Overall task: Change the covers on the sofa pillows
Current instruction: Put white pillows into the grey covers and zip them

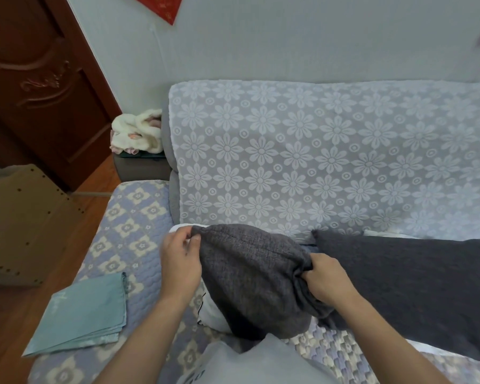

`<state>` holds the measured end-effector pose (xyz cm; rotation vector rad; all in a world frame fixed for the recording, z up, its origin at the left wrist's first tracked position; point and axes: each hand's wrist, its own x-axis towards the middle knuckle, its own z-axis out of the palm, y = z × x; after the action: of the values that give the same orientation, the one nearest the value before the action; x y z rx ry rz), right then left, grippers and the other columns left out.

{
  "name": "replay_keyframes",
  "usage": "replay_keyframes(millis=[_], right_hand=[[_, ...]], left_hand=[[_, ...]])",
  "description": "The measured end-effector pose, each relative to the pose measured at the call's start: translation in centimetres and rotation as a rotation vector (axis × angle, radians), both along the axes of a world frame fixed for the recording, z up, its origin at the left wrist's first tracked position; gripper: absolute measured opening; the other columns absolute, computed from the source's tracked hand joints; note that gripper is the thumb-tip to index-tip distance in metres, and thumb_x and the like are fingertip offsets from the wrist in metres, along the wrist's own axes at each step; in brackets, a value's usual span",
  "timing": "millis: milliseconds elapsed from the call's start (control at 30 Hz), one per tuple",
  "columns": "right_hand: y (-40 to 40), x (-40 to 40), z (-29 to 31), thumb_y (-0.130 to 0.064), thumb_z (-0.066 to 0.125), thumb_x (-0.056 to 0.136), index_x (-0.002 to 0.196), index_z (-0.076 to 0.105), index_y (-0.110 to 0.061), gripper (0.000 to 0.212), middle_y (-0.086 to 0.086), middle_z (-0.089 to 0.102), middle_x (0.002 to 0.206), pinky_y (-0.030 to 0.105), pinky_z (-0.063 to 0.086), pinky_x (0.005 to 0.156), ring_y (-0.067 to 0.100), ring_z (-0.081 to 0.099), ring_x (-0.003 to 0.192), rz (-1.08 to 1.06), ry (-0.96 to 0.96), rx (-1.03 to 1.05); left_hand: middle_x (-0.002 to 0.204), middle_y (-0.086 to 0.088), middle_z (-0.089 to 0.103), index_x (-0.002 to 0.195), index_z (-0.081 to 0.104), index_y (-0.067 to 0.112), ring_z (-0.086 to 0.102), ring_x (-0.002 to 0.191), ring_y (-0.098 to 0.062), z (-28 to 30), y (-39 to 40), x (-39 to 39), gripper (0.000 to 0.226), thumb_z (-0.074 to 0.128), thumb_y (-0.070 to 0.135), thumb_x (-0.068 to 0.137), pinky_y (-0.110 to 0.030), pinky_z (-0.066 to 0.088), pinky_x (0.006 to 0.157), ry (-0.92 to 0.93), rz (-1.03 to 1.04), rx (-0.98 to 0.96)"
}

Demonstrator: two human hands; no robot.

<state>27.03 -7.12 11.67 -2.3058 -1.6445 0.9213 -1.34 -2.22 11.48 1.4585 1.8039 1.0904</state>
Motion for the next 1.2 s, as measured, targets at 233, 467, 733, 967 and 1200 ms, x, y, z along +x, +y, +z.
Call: replay_keyframes(millis=[233,467,733,967,1200], right_hand=[[-0.4,1.5,0.4,-0.014,0.060,0.085,0.082,0.066,-0.018,0.008,0.000,0.069,0.088,0.040,0.052,0.074,0.025,0.063,0.086,0.068,-0.053,0.052],[-0.6,2.1,1.9,-0.013,0.059,0.088,0.079,0.062,-0.018,0.010,-0.002,0.067,0.085,0.040,0.052,0.074,0.022,0.062,0.082,0.146,-0.061,0.029],[-0.6,0.1,3.9,-0.019,0.058,0.093,0.085,0.066,-0.023,0.013,-0.008,0.067,0.080,0.039,0.052,0.073,0.014,0.062,0.079,0.209,-0.055,0.190],[-0.2,2.8,5.3,-0.019,0.062,0.094,0.075,0.062,-0.036,0.025,-0.011,0.067,0.078,0.034,0.045,0.071,0.013,0.063,0.082,0.128,-0.002,0.183],[-0.7,2.5,4.7,0.006,0.053,0.073,0.119,0.067,-0.015,0.053,0.009,0.064,0.115,0.042,0.043,0.100,0.033,0.055,0.111,-0.043,-0.227,0.325]], left_hand=[[0.114,-0.015,0.074,0.119,0.065,0.009,0.065,0.109,-0.028,2.5,1.0,-1.6,0.065,0.023,0.057,0.106,-0.048,0.046,0.102,-0.881,-0.033,-0.708],[0.096,-0.007,0.071,0.107,0.072,0.015,0.063,0.086,-0.021,5.1,1.8,-3.9,0.019,0.055,0.019,0.100,-0.036,0.049,0.081,-0.551,-0.317,-0.867],[0.129,-0.010,0.060,0.128,0.059,0.004,0.057,0.110,-0.027,2.6,4.8,-5.3,0.052,0.065,0.036,0.087,-0.038,0.046,0.091,-0.423,0.324,-0.518],[0.105,-0.018,0.070,0.095,0.068,0.003,0.067,0.090,-0.028,5.2,3.9,-4.6,0.024,0.048,0.011,0.104,-0.039,0.055,0.087,-0.508,0.016,-0.476],[0.093,-0.015,0.070,0.112,0.069,-0.001,0.065,0.071,-0.022,4.2,-0.9,1.1,0.030,0.048,0.010,0.094,-0.035,0.049,0.078,-0.949,-0.290,-0.783]])
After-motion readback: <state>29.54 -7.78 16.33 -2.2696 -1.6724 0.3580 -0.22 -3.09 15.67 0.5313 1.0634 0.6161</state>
